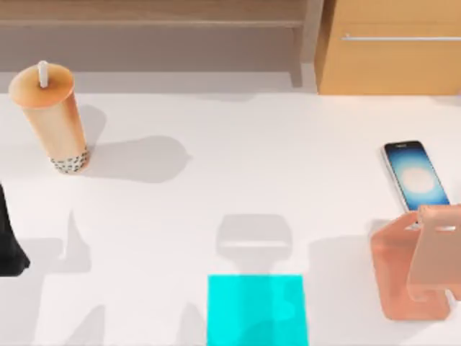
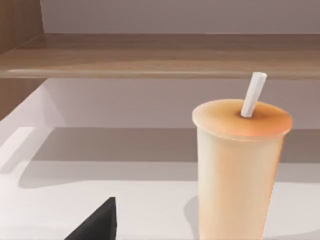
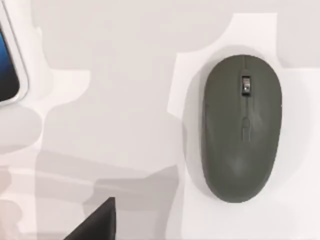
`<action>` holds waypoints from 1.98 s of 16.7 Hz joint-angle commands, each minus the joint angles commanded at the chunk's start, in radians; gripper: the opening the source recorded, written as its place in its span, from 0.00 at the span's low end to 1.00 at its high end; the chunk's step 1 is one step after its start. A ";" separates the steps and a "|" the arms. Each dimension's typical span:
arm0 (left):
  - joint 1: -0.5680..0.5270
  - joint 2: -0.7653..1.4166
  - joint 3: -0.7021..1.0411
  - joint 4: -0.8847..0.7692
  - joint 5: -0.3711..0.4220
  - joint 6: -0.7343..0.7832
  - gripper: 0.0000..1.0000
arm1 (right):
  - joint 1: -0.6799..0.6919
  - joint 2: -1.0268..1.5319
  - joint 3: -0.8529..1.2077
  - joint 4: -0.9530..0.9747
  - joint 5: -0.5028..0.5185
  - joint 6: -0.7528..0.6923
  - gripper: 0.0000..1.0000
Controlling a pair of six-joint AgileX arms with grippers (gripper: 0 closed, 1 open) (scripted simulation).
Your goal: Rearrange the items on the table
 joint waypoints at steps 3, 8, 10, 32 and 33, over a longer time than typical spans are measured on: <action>0.000 0.000 0.000 0.000 0.000 0.000 1.00 | -0.028 0.168 0.119 -0.103 0.000 -0.012 1.00; 0.000 0.000 0.000 0.000 0.000 0.000 1.00 | -0.044 0.257 0.185 -0.161 -0.001 -0.018 1.00; 0.000 0.000 0.000 0.000 0.000 0.000 1.00 | -0.044 0.257 0.185 -0.161 -0.001 -0.018 1.00; 0.000 0.000 0.000 0.000 0.000 0.000 1.00 | -0.040 0.404 -0.022 0.194 0.000 -0.012 0.55; 0.000 0.000 0.000 0.000 0.000 0.000 1.00 | -0.040 0.404 -0.022 0.194 0.000 -0.012 0.47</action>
